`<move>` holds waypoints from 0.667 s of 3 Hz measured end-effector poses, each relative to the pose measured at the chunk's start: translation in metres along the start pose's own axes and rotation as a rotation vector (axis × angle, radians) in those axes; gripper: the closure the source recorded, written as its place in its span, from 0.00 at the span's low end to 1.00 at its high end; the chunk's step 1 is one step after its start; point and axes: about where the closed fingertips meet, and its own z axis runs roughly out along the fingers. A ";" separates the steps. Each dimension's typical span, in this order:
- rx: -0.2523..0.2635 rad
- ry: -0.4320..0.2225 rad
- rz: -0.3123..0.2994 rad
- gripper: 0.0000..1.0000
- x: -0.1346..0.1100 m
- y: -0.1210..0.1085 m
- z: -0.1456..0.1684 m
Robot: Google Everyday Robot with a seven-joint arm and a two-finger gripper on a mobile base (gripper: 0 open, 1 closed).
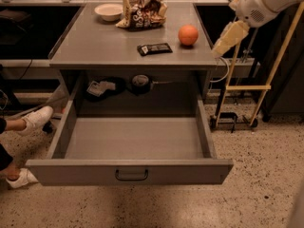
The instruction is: Place orange into top drawer
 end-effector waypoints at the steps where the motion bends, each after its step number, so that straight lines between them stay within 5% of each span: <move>1: -0.034 -0.044 0.048 0.00 -0.002 -0.028 0.069; 2: -0.062 -0.062 0.120 0.00 -0.017 -0.053 0.164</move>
Offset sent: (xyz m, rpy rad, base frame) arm 0.2413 0.0200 0.0115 0.1548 -0.0710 -0.0444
